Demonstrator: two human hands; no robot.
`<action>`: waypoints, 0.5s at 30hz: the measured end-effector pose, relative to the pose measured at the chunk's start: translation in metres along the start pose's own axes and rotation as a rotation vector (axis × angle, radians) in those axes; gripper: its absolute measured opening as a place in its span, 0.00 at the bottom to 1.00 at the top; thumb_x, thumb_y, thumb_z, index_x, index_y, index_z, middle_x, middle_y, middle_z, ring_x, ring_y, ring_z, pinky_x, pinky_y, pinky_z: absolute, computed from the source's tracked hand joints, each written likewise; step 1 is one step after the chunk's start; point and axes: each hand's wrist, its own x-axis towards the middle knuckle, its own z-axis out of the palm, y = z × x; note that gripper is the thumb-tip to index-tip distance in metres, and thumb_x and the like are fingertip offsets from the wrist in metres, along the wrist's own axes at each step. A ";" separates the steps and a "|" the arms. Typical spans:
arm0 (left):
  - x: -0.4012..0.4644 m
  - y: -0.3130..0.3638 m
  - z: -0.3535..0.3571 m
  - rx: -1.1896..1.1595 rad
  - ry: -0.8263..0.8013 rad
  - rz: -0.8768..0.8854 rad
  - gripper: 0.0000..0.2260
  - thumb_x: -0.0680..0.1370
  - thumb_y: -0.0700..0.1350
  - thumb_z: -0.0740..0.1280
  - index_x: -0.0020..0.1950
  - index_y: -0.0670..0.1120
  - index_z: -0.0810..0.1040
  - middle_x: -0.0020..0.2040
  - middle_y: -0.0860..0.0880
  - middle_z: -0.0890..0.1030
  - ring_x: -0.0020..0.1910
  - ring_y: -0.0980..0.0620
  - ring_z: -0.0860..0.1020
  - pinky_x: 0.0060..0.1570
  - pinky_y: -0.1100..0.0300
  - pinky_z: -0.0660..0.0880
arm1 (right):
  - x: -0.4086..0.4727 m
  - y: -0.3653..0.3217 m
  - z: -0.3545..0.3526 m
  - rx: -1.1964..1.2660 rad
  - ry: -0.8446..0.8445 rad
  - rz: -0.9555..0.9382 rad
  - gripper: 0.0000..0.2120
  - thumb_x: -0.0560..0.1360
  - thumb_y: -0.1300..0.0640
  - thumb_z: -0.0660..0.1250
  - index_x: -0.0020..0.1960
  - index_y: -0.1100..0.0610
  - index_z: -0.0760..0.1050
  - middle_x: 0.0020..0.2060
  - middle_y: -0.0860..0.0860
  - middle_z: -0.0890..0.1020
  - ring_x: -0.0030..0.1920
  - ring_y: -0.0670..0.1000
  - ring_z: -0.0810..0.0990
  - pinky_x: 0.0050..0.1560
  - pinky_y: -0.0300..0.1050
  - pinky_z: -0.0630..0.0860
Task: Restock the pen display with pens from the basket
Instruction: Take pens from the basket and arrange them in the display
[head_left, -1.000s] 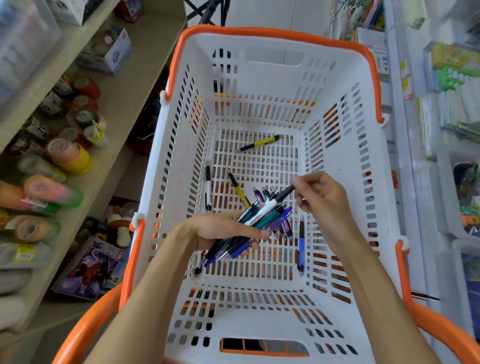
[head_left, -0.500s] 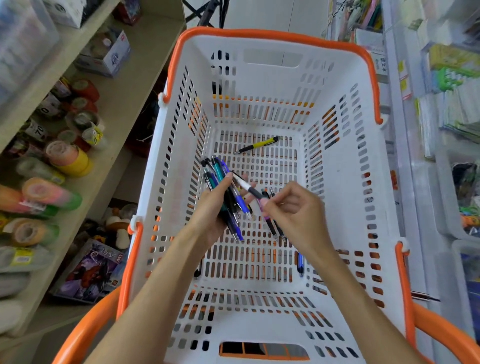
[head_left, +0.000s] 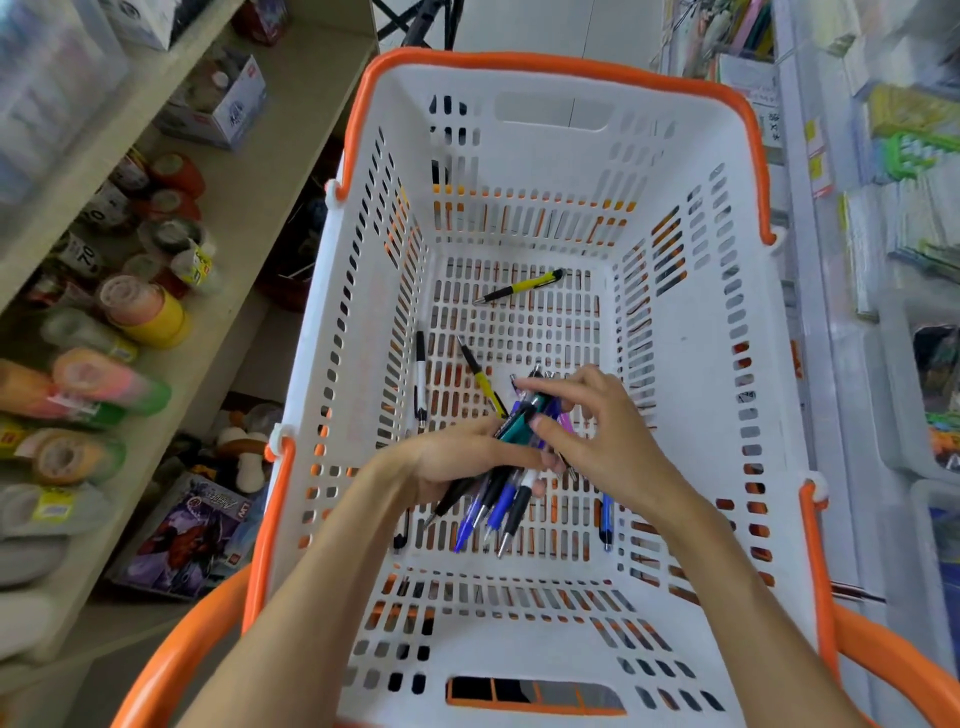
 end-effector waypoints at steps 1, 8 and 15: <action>-0.001 0.000 -0.001 -0.006 -0.019 -0.023 0.04 0.78 0.43 0.66 0.51 0.44 0.75 0.41 0.48 0.78 0.36 0.55 0.77 0.40 0.59 0.75 | 0.000 0.001 -0.002 0.012 -0.023 0.006 0.16 0.74 0.52 0.69 0.60 0.39 0.75 0.43 0.48 0.70 0.48 0.45 0.70 0.49 0.30 0.65; -0.005 -0.001 -0.007 0.017 -0.238 -0.133 0.08 0.78 0.44 0.67 0.55 0.42 0.73 0.40 0.49 0.77 0.34 0.55 0.75 0.39 0.63 0.77 | -0.002 0.001 -0.013 0.180 -0.156 0.048 0.08 0.70 0.53 0.73 0.46 0.42 0.80 0.38 0.44 0.73 0.35 0.39 0.67 0.39 0.31 0.65; -0.009 0.000 -0.010 -0.047 -0.293 -0.072 0.05 0.77 0.42 0.66 0.52 0.42 0.74 0.39 0.52 0.79 0.33 0.56 0.75 0.41 0.60 0.78 | -0.005 -0.003 -0.014 0.436 -0.116 0.097 0.03 0.71 0.52 0.72 0.44 0.48 0.79 0.42 0.60 0.74 0.47 0.60 0.76 0.53 0.53 0.76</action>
